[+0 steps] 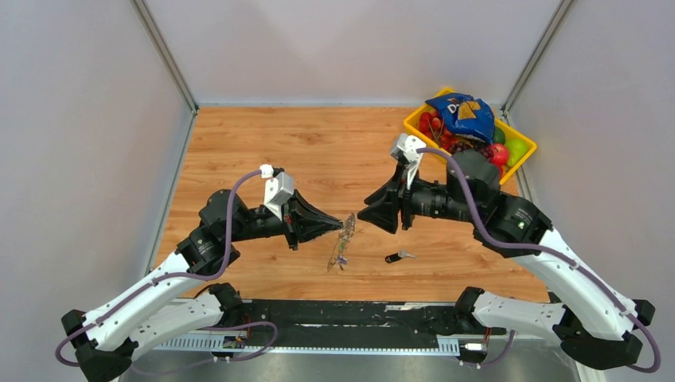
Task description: Put the keys on the keyring
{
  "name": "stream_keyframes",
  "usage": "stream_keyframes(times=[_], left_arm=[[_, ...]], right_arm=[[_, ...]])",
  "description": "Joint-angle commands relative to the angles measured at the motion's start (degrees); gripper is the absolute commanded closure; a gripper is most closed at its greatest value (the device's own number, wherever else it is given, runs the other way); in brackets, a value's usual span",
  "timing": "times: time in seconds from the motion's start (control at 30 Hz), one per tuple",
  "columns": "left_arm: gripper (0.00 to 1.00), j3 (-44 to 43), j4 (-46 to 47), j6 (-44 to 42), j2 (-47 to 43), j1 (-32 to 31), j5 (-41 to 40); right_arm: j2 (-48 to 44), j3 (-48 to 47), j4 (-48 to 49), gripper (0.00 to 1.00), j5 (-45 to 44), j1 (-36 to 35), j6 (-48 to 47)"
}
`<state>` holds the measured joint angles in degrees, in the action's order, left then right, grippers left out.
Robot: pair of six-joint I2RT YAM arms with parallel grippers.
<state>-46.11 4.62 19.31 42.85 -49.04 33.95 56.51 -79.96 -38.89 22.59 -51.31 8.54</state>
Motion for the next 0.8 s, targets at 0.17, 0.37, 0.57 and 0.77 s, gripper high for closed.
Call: stream_keyframes(times=[0.17, 0.37, 0.57, 0.77], left_arm=[[1.00, -3.78, -4.16, -3.38, -1.06, 0.07, -10.02], [1.00, -3.90, -7.13, -3.45, -1.78, 0.07, -13.99], [1.00, -4.08, -8.88, -3.98, -2.69, 0.05, -15.37], [1.00, -4.64, -10.25, -4.19, -3.15, -0.01, -16.34]], right_arm=[[0.23, 15.31, -5.69, 0.53, -20.76, 1.65, 10.48], [0.45, 26.38, -5.30, 0.53, -26.76, 2.79, 17.95], [1.67, 34.67, -3.65, 0.56, -31.29, 2.97, 22.73], [2.95, 38.22, -1.49, 0.61, -34.43, 3.05, 26.54]])
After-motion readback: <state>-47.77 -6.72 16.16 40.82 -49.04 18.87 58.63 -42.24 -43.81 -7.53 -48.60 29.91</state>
